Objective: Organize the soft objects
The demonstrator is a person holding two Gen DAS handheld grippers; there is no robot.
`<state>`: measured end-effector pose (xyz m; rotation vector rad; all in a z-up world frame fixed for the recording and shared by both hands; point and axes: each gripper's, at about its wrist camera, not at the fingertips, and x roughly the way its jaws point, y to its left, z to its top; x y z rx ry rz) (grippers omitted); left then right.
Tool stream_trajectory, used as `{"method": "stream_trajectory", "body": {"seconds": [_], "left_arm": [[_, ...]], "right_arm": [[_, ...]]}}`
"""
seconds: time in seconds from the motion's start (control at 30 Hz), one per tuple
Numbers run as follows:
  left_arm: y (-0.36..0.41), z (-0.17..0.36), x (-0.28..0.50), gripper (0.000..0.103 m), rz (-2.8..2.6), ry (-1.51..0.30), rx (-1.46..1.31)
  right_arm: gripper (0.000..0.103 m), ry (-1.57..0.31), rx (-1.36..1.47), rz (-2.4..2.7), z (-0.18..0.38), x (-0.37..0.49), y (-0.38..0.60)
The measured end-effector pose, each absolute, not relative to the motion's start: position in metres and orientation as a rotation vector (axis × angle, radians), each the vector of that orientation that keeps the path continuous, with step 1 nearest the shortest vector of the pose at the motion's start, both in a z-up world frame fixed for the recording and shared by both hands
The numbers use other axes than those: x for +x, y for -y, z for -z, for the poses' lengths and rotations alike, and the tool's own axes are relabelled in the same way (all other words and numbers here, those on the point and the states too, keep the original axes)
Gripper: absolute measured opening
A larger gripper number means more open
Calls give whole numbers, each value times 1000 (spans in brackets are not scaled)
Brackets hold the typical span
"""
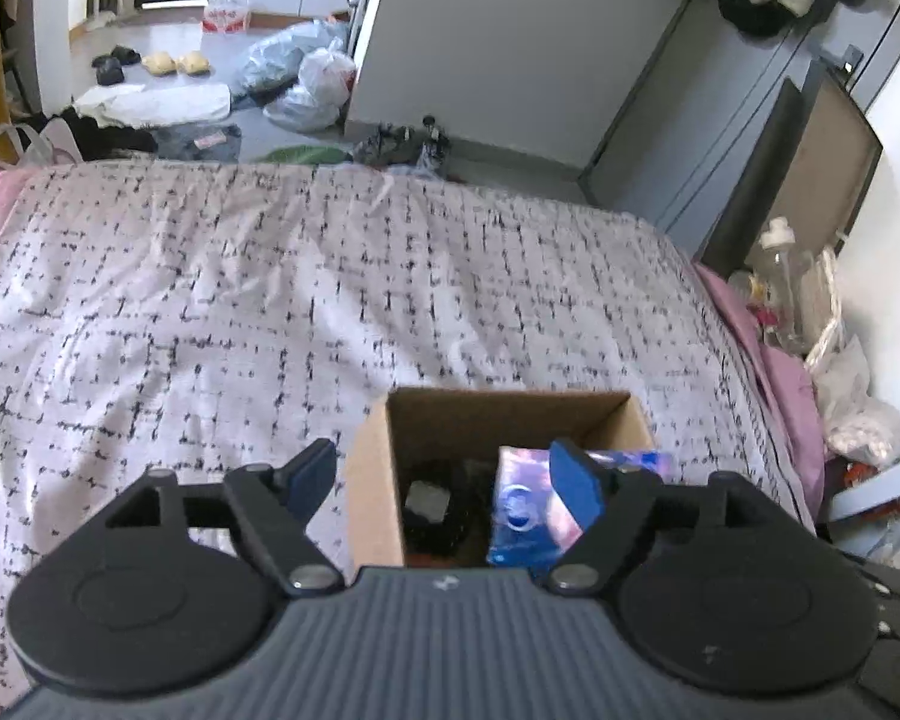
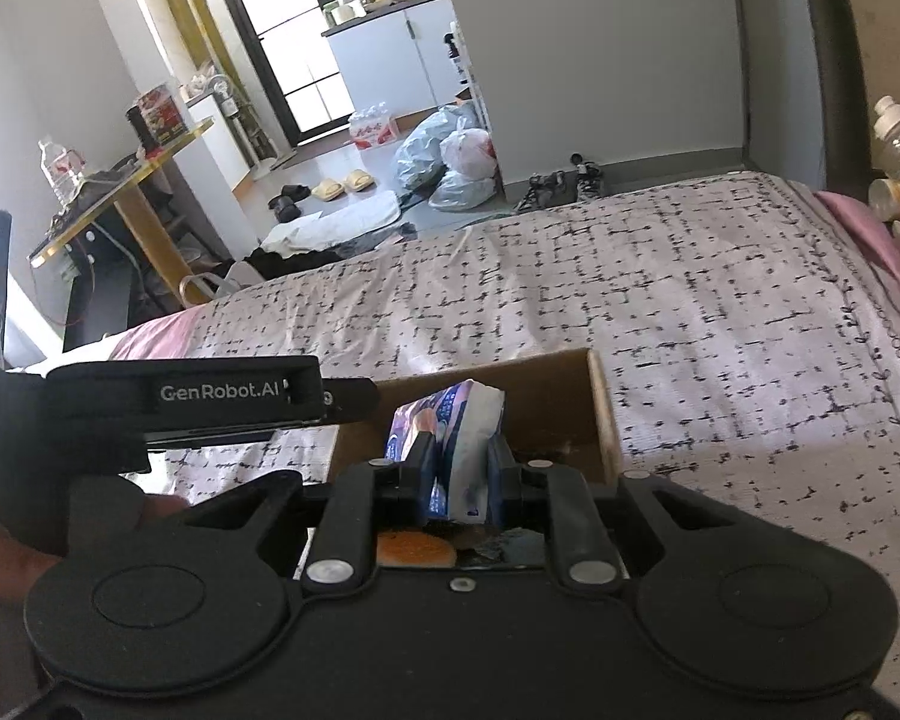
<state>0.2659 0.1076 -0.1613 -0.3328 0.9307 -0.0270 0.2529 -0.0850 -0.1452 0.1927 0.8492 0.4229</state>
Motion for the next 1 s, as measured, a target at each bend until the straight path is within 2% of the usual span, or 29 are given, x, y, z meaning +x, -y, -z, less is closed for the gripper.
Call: {"method": "stream_trajectory", "body": {"seconds": [0.07, 0.13, 0.3, 0.37, 0.53, 0.6, 0.67, 0.77, 1.0], "left_arm": [[-109, 162, 262, 77, 16, -939, -321], [-110, 163, 257, 77, 3, -939, -309], [-108, 166, 246, 77, -8, -963, -277], [-106, 164, 241, 77, -9, -964, -274], [-100, 151, 225, 77, -21, -945, -274], [-97, 144, 218, 77, -36, -939, -263], [-93, 138, 211, 77, -58, -929, -260], [-90, 127, 199, 77, -63, -909, -262], [-74, 103, 163, 87, -110, -872, -195]], "right_arm": [[40, -877, 186, -423, 150, 255, 83], [47, -869, 195, -392, 149, 252, 87], [50, -871, 203, -388, 144, 243, 97], [57, -864, 205, -383, 139, 240, 103], [58, -853, 202, -397, 123, 230, 122], [62, -848, 197, -400, 118, 226, 128], [70, -838, 194, -406, 111, 219, 136], [75, -820, 182, -408, 102, 208, 146], [89, -794, 177, -453, 87, 183, 164]]}}
